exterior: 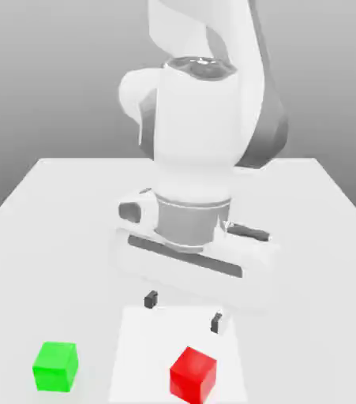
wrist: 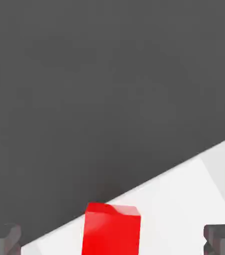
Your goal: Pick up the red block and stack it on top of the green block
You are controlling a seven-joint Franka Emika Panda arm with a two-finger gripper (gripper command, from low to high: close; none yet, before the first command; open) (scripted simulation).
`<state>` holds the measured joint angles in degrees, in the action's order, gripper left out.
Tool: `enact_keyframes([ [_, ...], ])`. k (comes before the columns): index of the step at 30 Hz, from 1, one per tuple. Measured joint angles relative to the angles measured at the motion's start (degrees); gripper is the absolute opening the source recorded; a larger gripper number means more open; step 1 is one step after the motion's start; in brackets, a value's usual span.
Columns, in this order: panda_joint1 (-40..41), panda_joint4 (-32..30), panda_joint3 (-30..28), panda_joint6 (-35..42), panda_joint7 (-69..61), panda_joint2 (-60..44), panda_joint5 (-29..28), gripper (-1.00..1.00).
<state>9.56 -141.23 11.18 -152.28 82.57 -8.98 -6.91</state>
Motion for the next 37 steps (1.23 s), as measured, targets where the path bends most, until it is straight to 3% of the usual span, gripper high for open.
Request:
enact_keyframes([
  [6, -2.4, 0.9, -2.8, -8.9, 3.8, -12.2, -2.4, 0.00],
  [7, -2.7, 1.1, -3.2, -9.8, 4.2, -13.3, -2.9, -1.00],
  [13, -2.9, 1.1, -3.4, -10.3, 4.4, -13.9, -3.1, -1.00],
  [19, -0.7, -0.4, -0.8, -2.4, 1.4, -4.2, 1.4, -1.00],
  [29, 9.6, 0.4, -12.5, 3.4, 15.0, 0.9, 7.2, -1.00],
  [33, 10.6, 0.8, -13.4, -2.4, 15.9, -5.2, 8.2, -1.00],
  [34, 10.7, 0.9, -13.3, -4.1, 15.8, -7.0, 8.4, 1.00],
  [37, 10.7, 0.9, -13.3, -4.1, 15.8, -7.0, 8.4, 1.00],
])
